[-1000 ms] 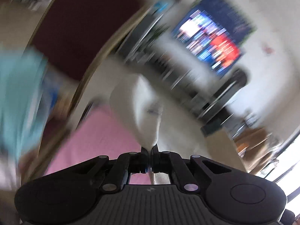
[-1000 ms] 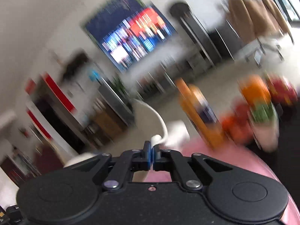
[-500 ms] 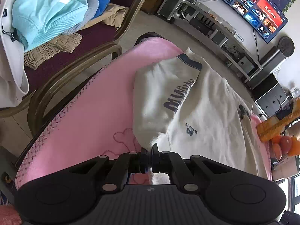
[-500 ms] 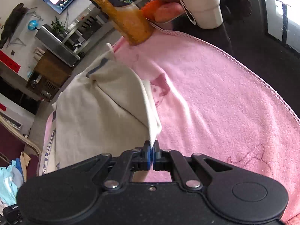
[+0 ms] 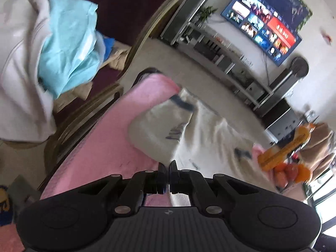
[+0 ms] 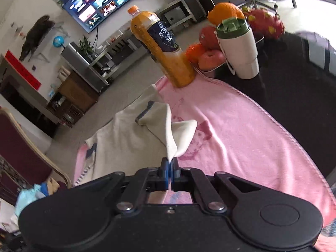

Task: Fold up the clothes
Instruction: 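Lay the sweatshirt flat on the blanket and open both tools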

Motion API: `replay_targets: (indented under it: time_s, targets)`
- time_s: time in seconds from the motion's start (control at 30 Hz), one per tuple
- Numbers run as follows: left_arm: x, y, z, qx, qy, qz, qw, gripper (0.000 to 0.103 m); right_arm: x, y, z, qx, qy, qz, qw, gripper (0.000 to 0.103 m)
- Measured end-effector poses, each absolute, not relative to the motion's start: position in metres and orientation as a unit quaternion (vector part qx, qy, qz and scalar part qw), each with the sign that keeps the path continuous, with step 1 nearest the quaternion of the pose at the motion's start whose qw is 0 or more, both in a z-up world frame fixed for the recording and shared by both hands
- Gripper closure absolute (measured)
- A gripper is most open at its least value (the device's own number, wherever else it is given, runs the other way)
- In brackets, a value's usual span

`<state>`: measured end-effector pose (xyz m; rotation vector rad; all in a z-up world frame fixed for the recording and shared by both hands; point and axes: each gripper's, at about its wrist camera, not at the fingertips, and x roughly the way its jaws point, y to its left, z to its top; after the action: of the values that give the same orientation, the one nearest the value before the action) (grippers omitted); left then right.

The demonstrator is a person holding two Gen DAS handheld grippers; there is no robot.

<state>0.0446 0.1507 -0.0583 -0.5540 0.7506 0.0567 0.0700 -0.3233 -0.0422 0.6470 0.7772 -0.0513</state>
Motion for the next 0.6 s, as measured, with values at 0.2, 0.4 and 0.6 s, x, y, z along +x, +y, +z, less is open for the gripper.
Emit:
replay_targets:
  time_s: [0.2, 0.4, 0.6]
  targets:
    - [0.054, 0.136, -0.113, -0.227, 0.444, 0.072, 0.864, 0.102, 0.072, -0.321, -0.096, 0.286, 0.43, -0.056, 0.854, 0.101]
    - [0.06, 0.133, -0.116, -0.182, 0.476, 0.104, 0.854, 0.072, 0.059, -0.32, -0.096, 0.287, 0.441, -0.037, 0.85, 0.089]
    - [0.026, 0.122, -0.108, -0.159, 0.484, 0.036, 0.86, 0.062, 0.044, -0.32, -0.092, 0.289, 0.448, -0.015, 0.846, 0.066]
